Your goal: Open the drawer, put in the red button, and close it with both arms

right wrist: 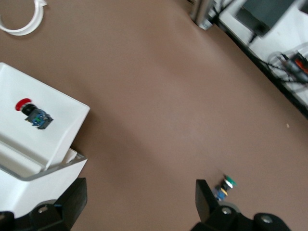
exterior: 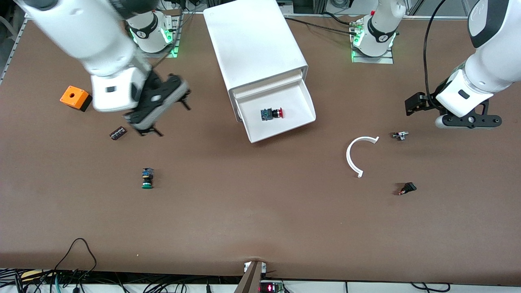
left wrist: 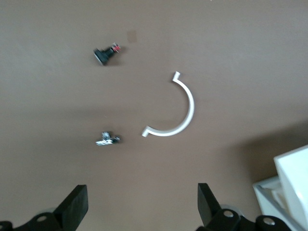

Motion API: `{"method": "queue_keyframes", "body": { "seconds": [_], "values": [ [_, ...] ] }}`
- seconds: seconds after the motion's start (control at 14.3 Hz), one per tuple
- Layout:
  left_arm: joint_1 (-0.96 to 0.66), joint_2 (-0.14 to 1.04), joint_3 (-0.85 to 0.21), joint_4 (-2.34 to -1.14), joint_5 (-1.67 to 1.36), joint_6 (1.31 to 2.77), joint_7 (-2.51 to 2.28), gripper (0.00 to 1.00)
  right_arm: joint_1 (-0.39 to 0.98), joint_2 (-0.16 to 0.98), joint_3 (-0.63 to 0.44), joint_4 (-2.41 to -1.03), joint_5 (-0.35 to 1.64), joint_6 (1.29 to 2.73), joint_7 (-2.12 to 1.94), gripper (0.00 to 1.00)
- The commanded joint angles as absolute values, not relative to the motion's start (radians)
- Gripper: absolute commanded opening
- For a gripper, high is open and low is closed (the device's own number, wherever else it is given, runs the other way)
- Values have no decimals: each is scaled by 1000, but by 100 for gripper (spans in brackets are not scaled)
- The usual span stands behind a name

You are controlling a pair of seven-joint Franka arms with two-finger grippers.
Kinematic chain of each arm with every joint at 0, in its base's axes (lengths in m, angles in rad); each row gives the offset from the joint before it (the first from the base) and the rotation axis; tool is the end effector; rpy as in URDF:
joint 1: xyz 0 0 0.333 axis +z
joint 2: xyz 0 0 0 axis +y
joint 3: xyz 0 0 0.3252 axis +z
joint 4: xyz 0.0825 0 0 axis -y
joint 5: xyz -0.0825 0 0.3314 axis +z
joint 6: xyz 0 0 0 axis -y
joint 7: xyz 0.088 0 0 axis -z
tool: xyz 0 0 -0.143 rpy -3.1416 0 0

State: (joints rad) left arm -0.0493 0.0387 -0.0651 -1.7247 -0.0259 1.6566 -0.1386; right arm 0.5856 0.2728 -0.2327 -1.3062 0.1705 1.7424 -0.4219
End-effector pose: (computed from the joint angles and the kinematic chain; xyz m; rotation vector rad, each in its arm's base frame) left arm 0.5047 -0.0610 0.5208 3.1221 0.0433 -0.1710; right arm 0.5553 0.2492 0.5812 -2.8038 -1.1421 -0.2634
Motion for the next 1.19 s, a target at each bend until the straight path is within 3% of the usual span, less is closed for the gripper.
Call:
{"method": "queue_keyframes", "body": {
  "seconds": [0.0, 0.35, 0.7, 0.91, 1.12],
  "values": [
    [-70, 124, -81, -1709, -64, 1637, -183, 100, 488, 258, -216, -1373, 170, 1738, -377, 100],
    [-149, 325, -95, -1577, -66, 1644, -248, 100, 345, 265, -222, -1446, 126, 1717, -230, 100],
    [-308, 465, -94, -1461, -66, 1721, -650, 100, 256, 261, -216, -1465, 16, 1709, -232, 100],
    [-359, 492, -97, -1453, -64, 1859, -715, 100, 178, 247, -215, -1465, 15, 1707, -352, 100],
    [-420, 537, -95, -1453, -60, 1908, -729, 100, 97, 195, -160, -1521, 25, 1715, -411, 100]
  ]
}}
